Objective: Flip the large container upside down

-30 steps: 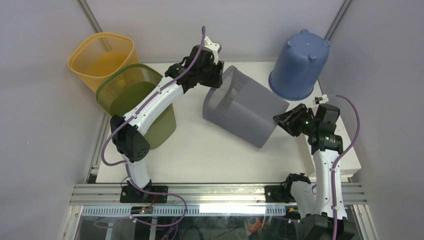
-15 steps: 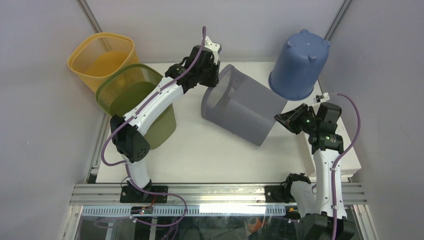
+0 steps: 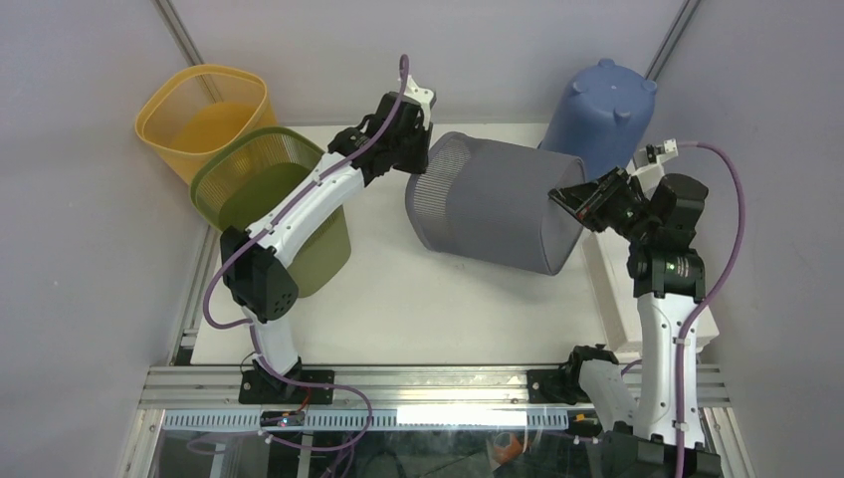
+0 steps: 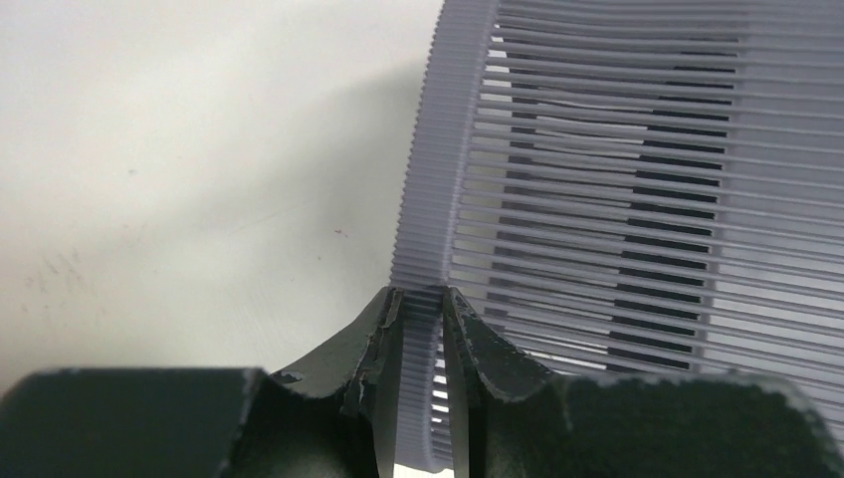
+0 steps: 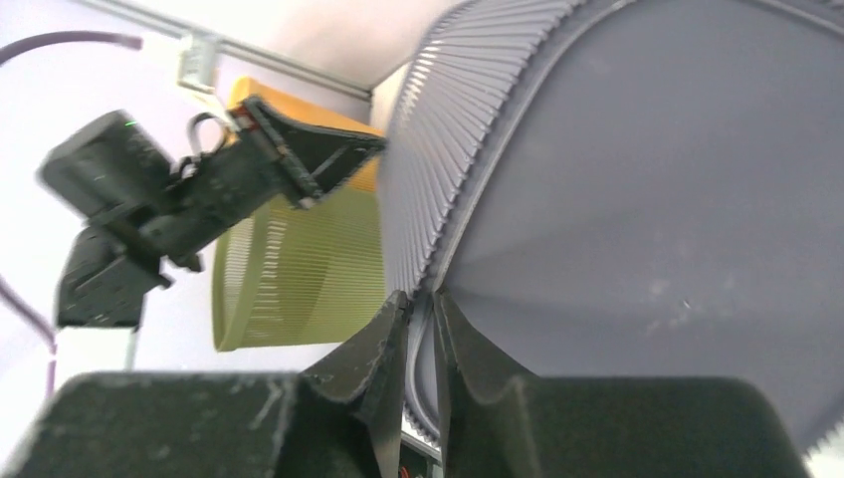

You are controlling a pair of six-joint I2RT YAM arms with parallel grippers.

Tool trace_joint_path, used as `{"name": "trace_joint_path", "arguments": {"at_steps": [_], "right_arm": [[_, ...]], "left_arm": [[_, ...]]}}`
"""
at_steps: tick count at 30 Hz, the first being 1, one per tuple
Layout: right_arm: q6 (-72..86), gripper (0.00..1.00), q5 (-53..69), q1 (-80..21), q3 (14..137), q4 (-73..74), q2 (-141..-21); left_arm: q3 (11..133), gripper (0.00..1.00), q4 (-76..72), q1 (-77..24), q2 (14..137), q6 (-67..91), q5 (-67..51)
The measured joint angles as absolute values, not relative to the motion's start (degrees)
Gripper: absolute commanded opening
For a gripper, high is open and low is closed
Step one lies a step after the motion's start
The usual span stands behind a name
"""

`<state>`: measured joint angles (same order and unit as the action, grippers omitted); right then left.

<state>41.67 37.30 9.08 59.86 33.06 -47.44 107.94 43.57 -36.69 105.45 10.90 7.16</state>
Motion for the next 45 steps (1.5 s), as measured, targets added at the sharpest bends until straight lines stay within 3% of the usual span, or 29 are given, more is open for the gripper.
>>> {"name": "trace_joint_path", "arguments": {"at_steps": [11, 20, 30, 39, 45], "right_arm": [[47.9, 0.25, 41.2, 5.6, 61.8, 21.9, -49.8], [50.6, 0.46, 38.6, -2.2, 62.6, 15.0, -53.1], [49.7, 0.55, 35.7, -7.0, 64.8, 15.1, -61.2], [35.7, 0.68, 27.8, -7.0, 78.1, 31.2, -56.9], [26.0, 0.73, 26.8, -7.0, 70.6, 38.8, -42.3]], "left_arm": [[102.8, 0.23, 39.3, -37.5, 105.7, 13.1, 1.1], [97.9, 0.26, 35.6, -37.8, 105.7, 15.5, -0.8], [92.9, 0.28, 36.2, -39.8, 106.7, 17.4, -3.6], [92.7, 0.41, 36.5, -39.7, 106.7, 17.4, -3.1], [97.2, 0.57, 39.5, -39.2, 105.9, 16.9, -2.5]]}}
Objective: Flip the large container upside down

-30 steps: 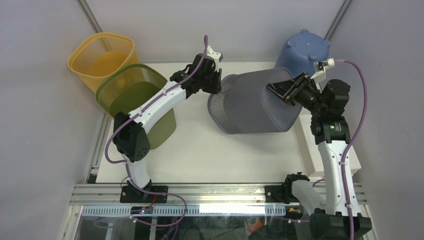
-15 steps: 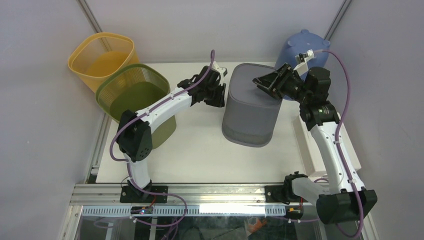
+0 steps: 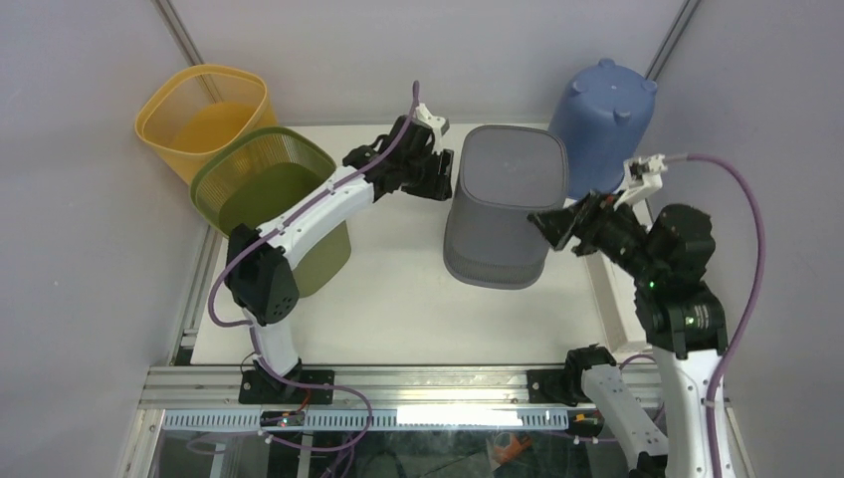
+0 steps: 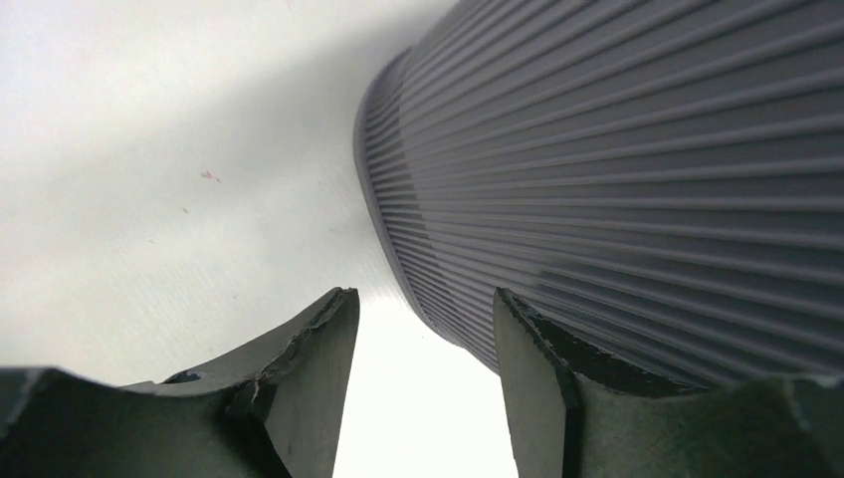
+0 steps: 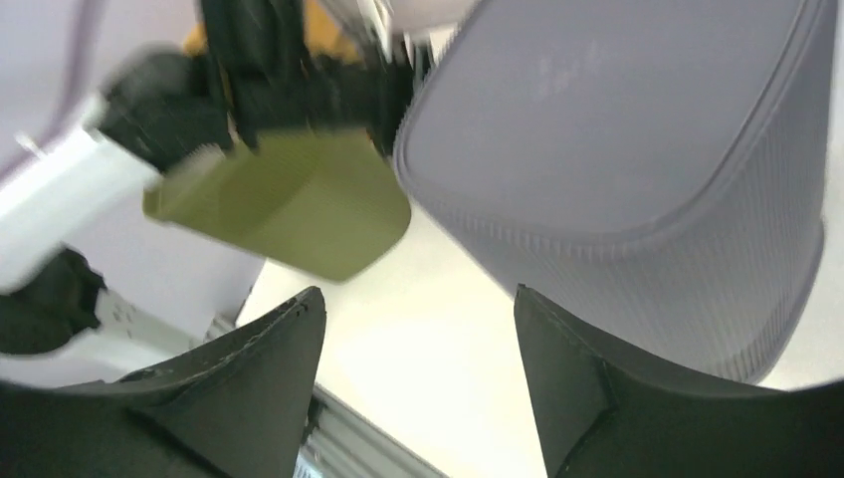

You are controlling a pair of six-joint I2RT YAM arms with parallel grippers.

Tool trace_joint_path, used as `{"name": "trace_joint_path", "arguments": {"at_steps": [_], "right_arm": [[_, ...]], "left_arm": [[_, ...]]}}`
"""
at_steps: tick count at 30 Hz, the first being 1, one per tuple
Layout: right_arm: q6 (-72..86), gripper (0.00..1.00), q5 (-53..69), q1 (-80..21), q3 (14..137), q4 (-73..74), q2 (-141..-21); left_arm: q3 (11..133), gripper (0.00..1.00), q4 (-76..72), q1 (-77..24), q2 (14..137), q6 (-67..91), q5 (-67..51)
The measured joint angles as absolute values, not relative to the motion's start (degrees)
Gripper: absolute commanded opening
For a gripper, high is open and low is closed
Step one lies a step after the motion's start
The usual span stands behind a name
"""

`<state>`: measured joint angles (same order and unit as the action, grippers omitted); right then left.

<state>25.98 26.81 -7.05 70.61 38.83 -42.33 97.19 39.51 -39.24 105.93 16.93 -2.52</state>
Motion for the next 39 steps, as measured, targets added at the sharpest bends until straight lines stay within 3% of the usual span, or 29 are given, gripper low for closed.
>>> {"name": "trace_joint_path", "arguments": {"at_steps": [7, 16, 23, 31, 39], "right_arm": [[26.8, 0.7, 35.8, -7.0, 48.4, 38.4, -29.1], [39.2, 0.72, 36.0, -7.7, 30.9, 18.9, -29.2], [43.2, 0.72, 27.6, -8.4, 30.8, 0.8, -44.0], [44.3, 0.72, 23.7, -9.0, 43.2, -10.0, -72.1], [44.8, 0.79, 17.0, -12.9, 49.9, -12.2, -81.0]], "left_arm": [[101.8, 0.69, 40.4, -38.5, 97.7, 15.8, -0.6], [100.5, 0.77, 37.8, -38.5, 82.0, 15.6, 3.6], [97.1, 0.78, 36.4, -38.5, 77.0, 15.9, 6.0], [94.8, 0.79, 37.4, -38.5, 76.8, 16.2, 6.7], [94.7, 0.8, 38.6, -38.5, 75.2, 17.0, 7.6]]}}
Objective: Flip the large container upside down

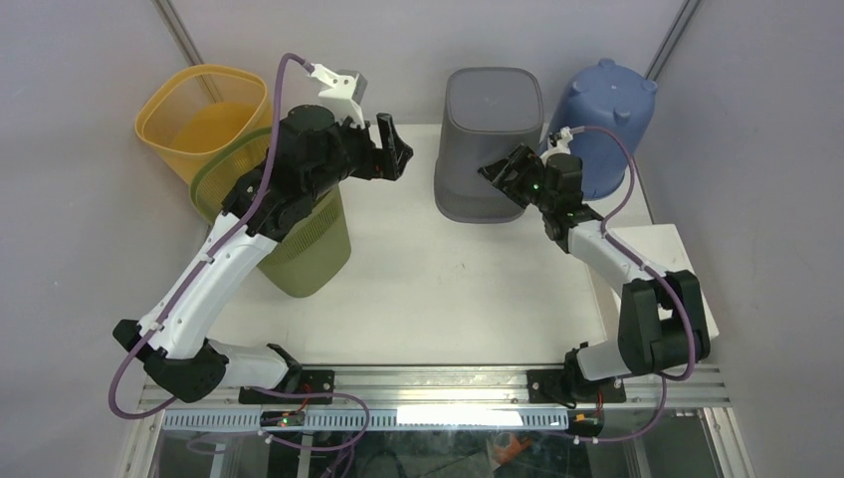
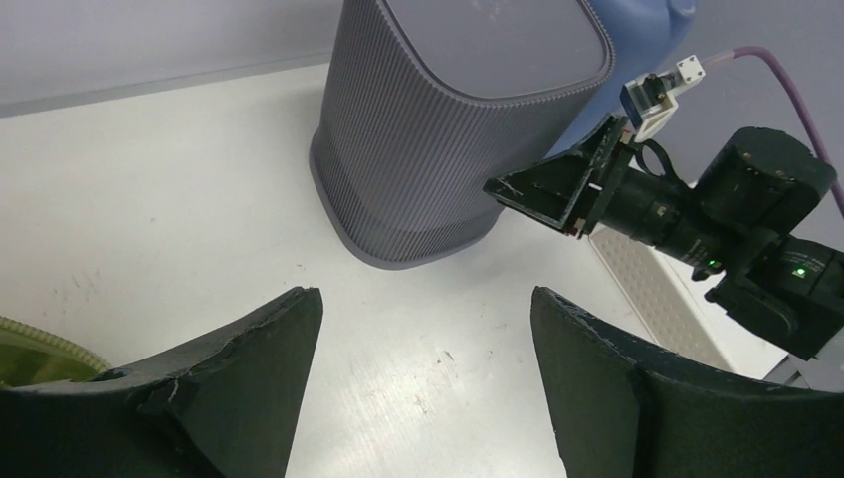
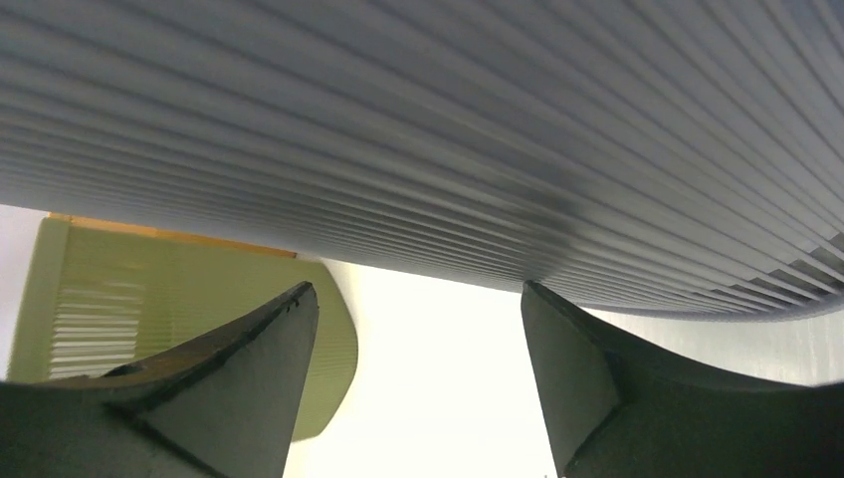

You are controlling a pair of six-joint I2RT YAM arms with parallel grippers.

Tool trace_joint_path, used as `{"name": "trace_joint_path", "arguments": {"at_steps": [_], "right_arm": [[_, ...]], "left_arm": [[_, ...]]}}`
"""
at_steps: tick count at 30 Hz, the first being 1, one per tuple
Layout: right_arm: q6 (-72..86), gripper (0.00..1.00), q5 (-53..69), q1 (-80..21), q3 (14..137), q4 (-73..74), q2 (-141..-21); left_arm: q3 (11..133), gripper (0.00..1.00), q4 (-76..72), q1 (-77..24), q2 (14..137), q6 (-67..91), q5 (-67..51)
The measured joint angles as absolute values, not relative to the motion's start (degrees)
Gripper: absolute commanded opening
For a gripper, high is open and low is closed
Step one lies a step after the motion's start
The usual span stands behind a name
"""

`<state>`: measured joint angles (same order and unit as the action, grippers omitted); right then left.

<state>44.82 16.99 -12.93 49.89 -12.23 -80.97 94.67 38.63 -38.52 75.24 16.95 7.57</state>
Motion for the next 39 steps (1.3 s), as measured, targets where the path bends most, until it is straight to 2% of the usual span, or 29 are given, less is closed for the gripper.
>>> {"name": "trace_joint_path", "arguments": {"at_steps": [5, 13, 18, 23, 30, 34, 37, 39], "right_arm": [[45.6, 0.8, 8.7, -16.6, 51.9, -13.3, -84.1], [46.5, 0.81, 2.7, -17.4, 67.0, -11.0, -98.5], [46.5, 0.81, 1.6, -17.4, 67.9, -9.9, -97.9], [45.7, 0.84, 1.3, -17.4, 61.1, -8.3, -88.7], [40.8, 0.87, -0.3, -17.4, 48.2, -2.2, -66.2], [38.5, 0.88, -2.7, -17.4, 44.4, 3.6, -56.8], [37.2, 0.88, -4.5, -17.4, 42.9, 8.2, -52.1], [36.7, 0.88, -5.5, -17.4, 42.0, 10.9, -50.0]], "left_arm": [[94.7, 0.83, 38.8, -38.5, 74.7, 17.2, 7.5], [99.6, 0.85, 47.7, -38.5, 74.8, 16.9, 7.7], [103.0, 0.86, 54.5, -38.5, 73.8, 16.5, 10.4], [102.9, 0.89, 62.0, -38.5, 72.4, 16.4, 13.6], [96.7, 0.9, 69.7, -38.5, 71.0, 17.1, 21.0], [92.7, 0.85, 71.0, -38.5, 70.7, 17.3, 23.9], [89.9, 0.77, 71.1, -38.5, 70.6, 17.4, 25.7], [88.4, 0.68, 70.7, -38.5, 70.6, 17.3, 27.0]]}}
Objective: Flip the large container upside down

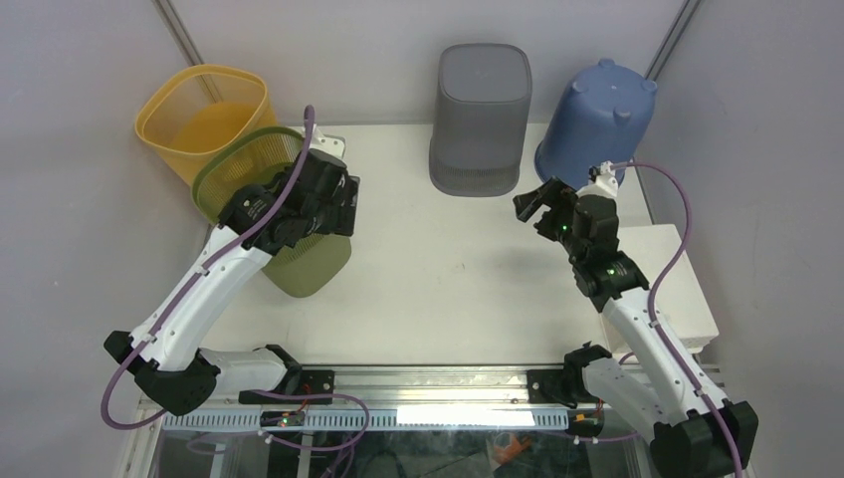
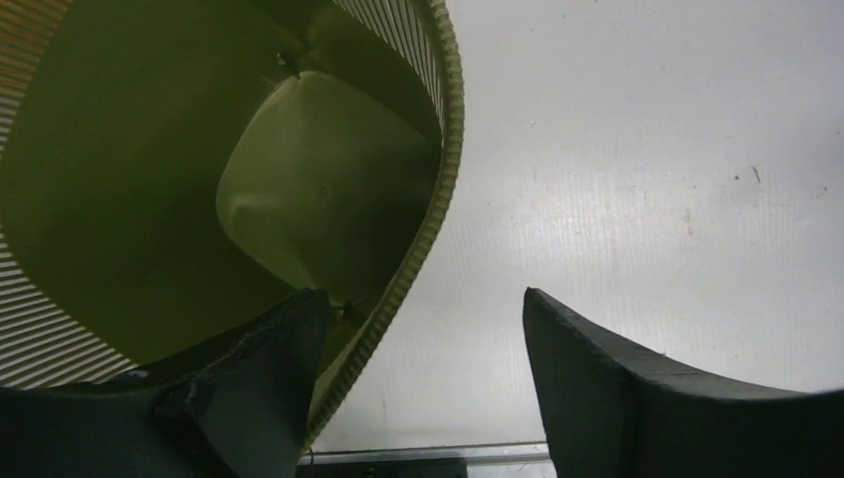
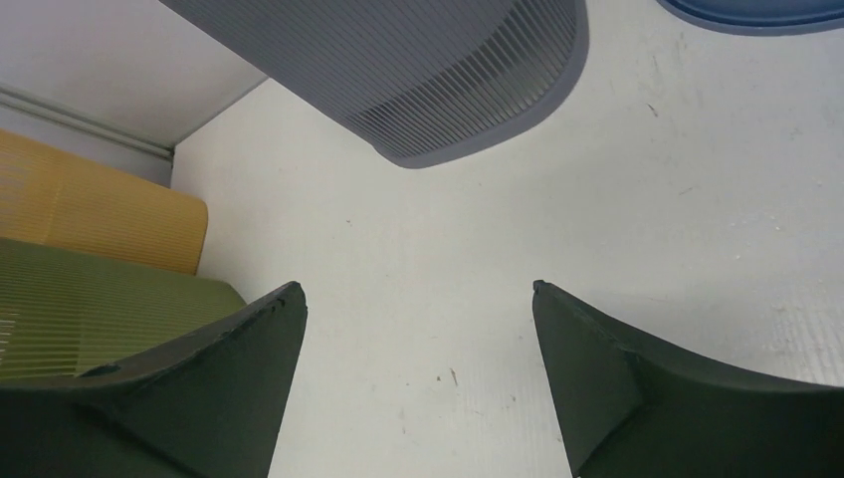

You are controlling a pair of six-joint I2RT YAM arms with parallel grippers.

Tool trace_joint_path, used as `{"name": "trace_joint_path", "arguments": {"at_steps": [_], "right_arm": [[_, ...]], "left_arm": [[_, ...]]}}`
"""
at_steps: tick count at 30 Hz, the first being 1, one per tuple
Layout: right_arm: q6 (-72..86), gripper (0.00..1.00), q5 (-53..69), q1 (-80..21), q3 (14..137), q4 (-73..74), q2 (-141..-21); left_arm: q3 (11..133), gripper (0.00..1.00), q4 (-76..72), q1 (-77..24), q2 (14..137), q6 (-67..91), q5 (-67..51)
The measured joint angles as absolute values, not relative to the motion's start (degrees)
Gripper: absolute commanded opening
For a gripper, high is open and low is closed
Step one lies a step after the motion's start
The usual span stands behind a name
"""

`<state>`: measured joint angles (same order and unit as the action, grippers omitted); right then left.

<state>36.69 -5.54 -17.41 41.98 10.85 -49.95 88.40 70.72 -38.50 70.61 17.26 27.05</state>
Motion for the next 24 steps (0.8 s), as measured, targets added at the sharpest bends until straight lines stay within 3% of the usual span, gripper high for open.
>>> {"name": "trace_joint_path", "arguments": {"at_steps": [2, 10, 18, 24], "right_arm": [[36.3, 0.88, -6.1, -17.4, 41.6, 12.5, -48.9], [36.0, 0.88, -6.8, -17.4, 41.5, 16.6, -48.8], [35.4, 0.88, -6.8, -17.4, 43.8, 20.4, -48.8], [33.3, 0.93, -8.5, -17.4, 50.8, 25.3, -48.8]], "left_arm": [[87.5, 0.58, 70.4, -38.5, 70.6, 17.1, 27.6], [87.7, 0.0, 69.8, -38.5, 71.7, 15.7, 26.3], [94.8, 0.0, 69.4, -38.2, 76.0, 16.4, 15.2], [100.7, 0.0, 60.1, -38.2, 80.6, 19.4, 1.7]]}}
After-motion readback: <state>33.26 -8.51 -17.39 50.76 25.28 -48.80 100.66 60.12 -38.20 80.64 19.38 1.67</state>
